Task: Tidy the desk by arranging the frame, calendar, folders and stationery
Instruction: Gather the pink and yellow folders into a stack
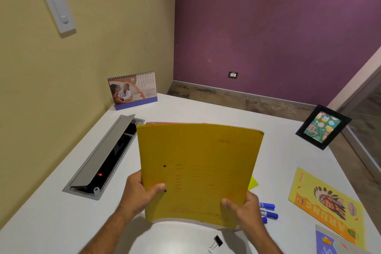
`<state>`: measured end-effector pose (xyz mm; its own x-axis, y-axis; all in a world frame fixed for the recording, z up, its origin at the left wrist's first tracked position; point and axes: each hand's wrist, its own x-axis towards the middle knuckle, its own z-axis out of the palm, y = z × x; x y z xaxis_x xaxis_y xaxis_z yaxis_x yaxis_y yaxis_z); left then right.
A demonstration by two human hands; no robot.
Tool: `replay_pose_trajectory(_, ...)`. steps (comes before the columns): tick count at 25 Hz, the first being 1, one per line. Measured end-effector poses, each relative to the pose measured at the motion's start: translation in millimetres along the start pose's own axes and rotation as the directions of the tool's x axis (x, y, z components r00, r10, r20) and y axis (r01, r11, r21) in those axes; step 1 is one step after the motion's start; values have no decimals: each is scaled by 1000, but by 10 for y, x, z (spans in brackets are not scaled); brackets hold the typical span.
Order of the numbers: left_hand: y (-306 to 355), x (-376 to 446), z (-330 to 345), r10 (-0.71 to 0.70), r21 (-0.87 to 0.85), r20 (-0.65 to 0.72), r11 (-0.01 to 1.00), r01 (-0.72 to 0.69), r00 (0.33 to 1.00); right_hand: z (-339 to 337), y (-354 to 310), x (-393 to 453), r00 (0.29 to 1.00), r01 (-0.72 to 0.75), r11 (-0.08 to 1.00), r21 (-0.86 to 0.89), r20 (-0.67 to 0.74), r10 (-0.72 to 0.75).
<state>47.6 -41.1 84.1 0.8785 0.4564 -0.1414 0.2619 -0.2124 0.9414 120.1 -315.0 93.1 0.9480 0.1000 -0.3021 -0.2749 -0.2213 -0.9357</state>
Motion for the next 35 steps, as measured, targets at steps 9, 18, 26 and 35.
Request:
replay_pose_trajectory(9, 953, 516, 1038, 105, -56, 206, 994, -95, 973, -1121, -269, 564, 990, 57, 984, 168, -135, -35)
replay_pose_trajectory(18, 1693, 1062, 2570, 18, 20, 469, 999, -32, 883, -2489, -277, 1418, 932, -157, 965, 208, -291, 215)
replay_pose_trajectory(26, 1667, 1905, 3606, -84, 94, 330, 994, 56, 940, -3151, -251, 2629, 944, -171, 971, 167, -255, 210)
replay_pose_trajectory(35, 1303, 2782, 4363, -178, 229, 210, 965, 129, 961, -3298, 271, 3881, 924, -236, 966, 102, -284, 256)
